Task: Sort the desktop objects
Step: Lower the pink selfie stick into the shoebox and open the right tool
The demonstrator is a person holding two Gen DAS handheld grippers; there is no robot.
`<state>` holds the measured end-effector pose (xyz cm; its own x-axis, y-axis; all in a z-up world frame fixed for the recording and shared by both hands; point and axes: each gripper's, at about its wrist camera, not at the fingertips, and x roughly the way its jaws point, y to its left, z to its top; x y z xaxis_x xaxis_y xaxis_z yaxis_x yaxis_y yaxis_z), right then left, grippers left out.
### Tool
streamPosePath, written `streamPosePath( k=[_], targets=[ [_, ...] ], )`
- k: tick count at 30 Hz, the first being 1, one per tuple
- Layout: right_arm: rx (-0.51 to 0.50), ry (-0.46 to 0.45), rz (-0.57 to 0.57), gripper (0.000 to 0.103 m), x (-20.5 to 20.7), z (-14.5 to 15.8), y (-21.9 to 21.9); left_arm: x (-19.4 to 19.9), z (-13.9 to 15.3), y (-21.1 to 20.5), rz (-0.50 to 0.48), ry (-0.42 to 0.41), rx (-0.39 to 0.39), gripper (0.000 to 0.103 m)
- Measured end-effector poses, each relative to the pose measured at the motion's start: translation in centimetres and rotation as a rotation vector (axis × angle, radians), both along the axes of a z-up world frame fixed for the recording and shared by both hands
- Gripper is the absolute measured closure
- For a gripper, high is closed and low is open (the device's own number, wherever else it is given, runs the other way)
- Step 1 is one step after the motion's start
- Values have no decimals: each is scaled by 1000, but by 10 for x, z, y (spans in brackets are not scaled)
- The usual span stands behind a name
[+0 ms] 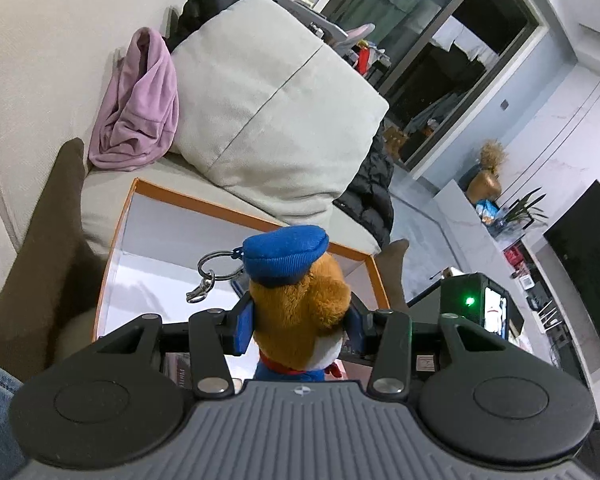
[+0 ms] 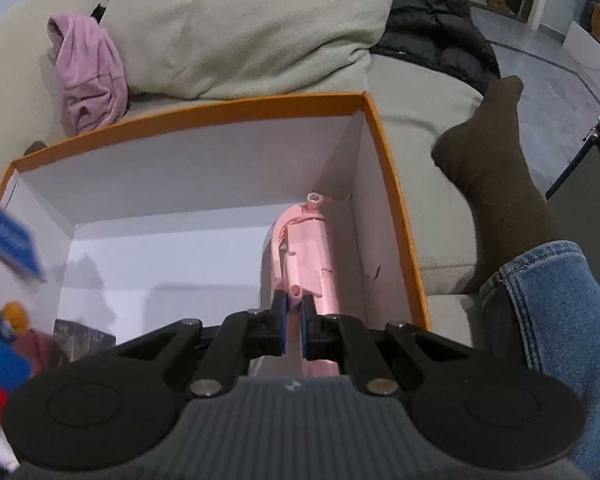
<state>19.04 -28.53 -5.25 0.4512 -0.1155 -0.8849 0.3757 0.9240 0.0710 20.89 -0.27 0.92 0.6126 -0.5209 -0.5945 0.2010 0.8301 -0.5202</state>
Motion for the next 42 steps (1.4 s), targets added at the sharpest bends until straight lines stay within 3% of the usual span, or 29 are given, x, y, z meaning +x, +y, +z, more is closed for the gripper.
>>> streamPosePath(
  k=[10,16,20,22,24,30,34,37,42],
  targets=[
    [-3,15,69,95,-5,1,0,9,13,2,12,-22,48,51],
    [1,-28,114,94,-10,12,-5,22,22,3,14,-48,109,51],
    [-33,-101,185,85,-11,21,-3,33,24,1,14,-49,157,51],
    [-59,-87,221,79,-5,19,1,39,23,2,19,-48,172,51],
    [-98,-84,297,78,1,18,6,45,22,4,27,-54,192,51],
    [-180,-16,680,75,26,6,34,61,17,6,6,-48,229,51],
    [-302,44,879,76,29,-5,54,69,7,1,-38,-26,282,51],
    [-393,77,955,76,28,-14,63,75,-5,-2,-56,-5,317,51],
    [-449,89,1015,76,25,-21,58,83,-22,-6,-72,24,387,51]
  ],
)
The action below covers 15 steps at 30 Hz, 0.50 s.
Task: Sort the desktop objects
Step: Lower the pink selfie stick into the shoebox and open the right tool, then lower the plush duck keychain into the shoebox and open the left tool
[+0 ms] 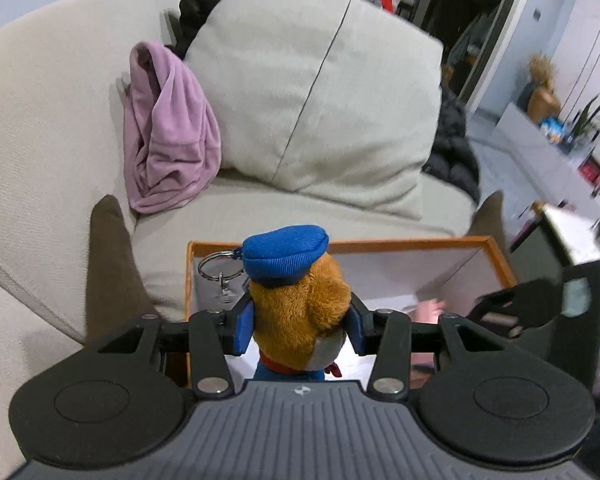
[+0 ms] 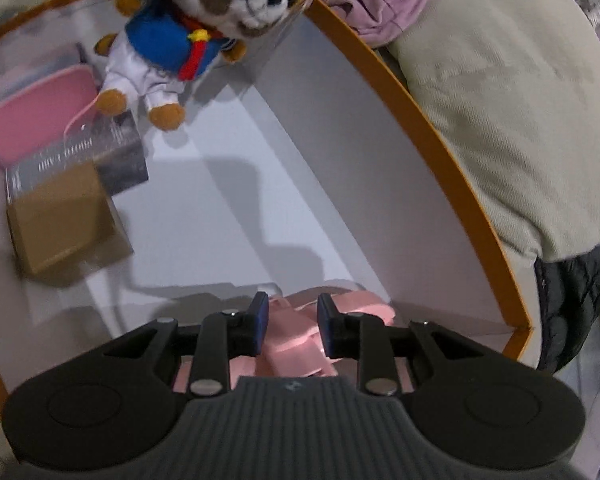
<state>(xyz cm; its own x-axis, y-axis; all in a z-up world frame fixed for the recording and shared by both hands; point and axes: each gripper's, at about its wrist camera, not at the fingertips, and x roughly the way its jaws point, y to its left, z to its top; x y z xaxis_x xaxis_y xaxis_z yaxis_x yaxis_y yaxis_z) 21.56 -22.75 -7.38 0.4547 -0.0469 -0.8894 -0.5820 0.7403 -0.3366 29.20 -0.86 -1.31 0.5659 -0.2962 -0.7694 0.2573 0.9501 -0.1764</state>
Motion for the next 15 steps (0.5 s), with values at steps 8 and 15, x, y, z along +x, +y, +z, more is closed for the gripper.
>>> streamPosePath(
  k=[8,15],
  targets=[
    [-25,56,26,76,-3,6,-9,16,-22,0,26,62,83,50],
    [42,27,-48,76,-5,12,-7,22,-36,-10,27,77,158,45]
  ],
)
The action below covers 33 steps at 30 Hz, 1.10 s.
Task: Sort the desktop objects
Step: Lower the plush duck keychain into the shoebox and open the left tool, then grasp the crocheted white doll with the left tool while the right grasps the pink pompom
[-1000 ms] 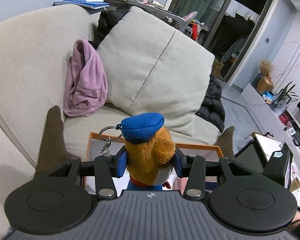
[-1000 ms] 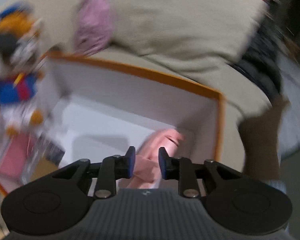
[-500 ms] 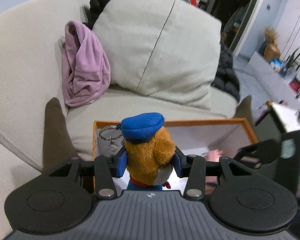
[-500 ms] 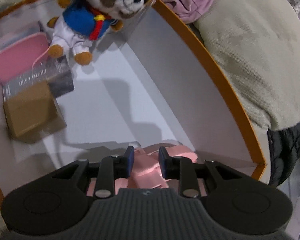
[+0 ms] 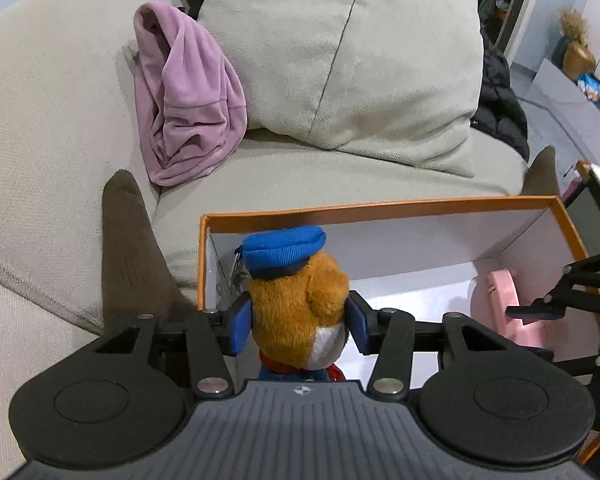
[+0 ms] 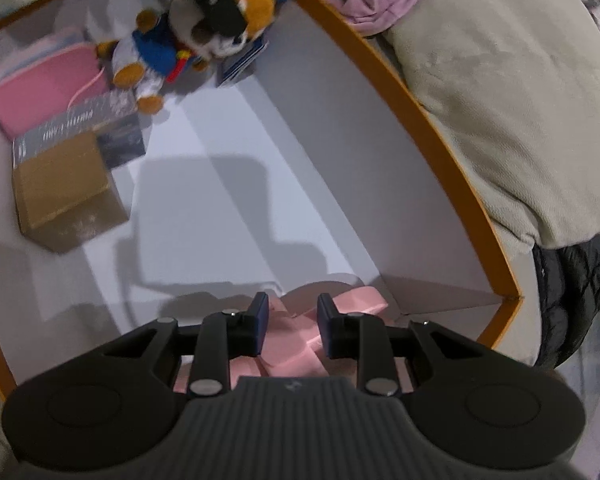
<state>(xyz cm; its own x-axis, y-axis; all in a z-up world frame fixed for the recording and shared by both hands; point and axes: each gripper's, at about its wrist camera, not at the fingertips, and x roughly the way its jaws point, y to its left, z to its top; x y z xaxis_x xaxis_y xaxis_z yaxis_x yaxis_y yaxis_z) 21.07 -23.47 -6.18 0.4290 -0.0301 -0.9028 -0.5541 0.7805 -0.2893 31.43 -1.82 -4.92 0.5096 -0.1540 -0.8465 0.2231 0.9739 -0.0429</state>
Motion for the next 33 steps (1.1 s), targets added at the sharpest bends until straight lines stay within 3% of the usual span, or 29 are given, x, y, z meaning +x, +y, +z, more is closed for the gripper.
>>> streamPosePath(
  k=[4,8,19,23,28,33],
  targets=[
    [36,-12,-55,76,0,5,2,-4,-9,-18,-13,-42,97,39],
    [58,-36,-68,76,-1,13,6,-9,-13,-24,-19,-92,136,36],
    [159,-87,-176,73,-3,22,-4,-38,28,-10,6,-201,11,35],
    [251,-180,-187,60,-27,32,-8,-62,46,-7,13,-246,-23,36],
    [310,-278,-195,59,-59,45,-3,-107,66,-6,-30,-346,-86,36],
    [393,-345,-228,56,-97,51,5,-147,70,-2,3,-338,-141,36]
  ],
)
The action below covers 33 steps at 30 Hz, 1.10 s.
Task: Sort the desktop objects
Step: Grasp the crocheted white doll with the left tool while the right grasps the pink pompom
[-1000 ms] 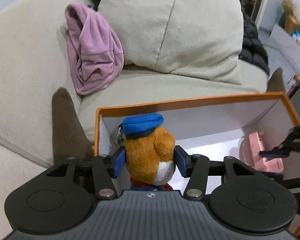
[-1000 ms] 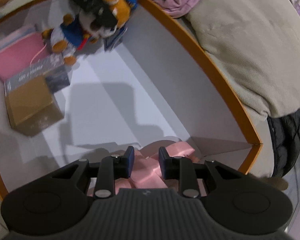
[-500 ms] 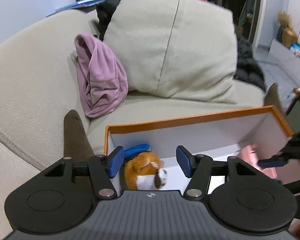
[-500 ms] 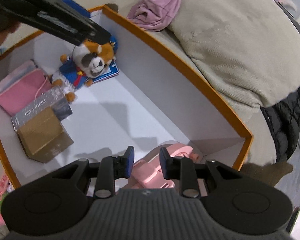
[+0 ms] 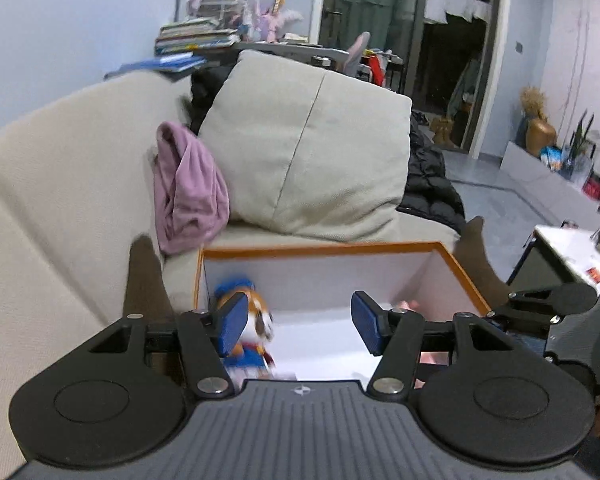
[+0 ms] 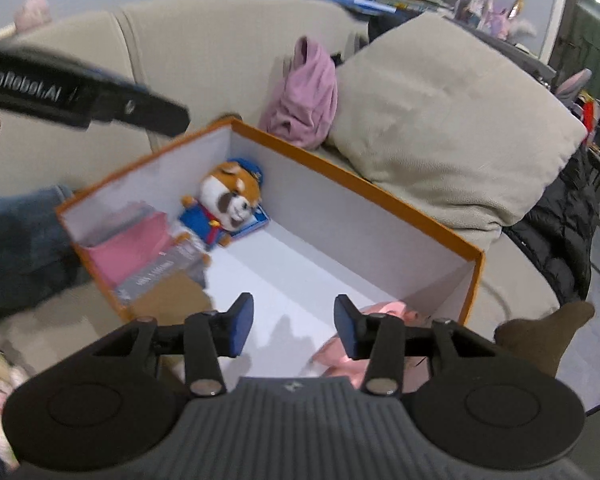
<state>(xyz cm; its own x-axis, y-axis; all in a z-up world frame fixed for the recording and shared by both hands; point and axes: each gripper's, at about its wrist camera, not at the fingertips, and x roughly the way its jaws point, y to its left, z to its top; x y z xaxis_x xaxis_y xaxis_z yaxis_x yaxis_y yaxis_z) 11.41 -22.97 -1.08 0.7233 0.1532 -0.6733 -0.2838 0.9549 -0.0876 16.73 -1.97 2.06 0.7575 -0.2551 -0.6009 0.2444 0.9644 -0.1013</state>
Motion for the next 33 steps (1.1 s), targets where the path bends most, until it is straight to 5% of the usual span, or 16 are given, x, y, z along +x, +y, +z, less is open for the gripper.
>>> streamPosePath(
  k=[8,14,22,28,33],
  targets=[
    [205,-50,-104,52,-59,-12,5,-52,-12,13,0,79,-35,38],
    [145,-171,-147,52,-93,-14,25,-80,-32,34,38,199,-89,44],
    [289,3,-179,52,-110,-32,33,-109,-46,58,68,275,-111,44],
    [335,125,-120,52,-123,-53,49,-127,-55,48,9,339,-19,42],
    [372,185,-61,49,-130,-61,65,-143,-64,45,64,401,52,37]
  ],
)
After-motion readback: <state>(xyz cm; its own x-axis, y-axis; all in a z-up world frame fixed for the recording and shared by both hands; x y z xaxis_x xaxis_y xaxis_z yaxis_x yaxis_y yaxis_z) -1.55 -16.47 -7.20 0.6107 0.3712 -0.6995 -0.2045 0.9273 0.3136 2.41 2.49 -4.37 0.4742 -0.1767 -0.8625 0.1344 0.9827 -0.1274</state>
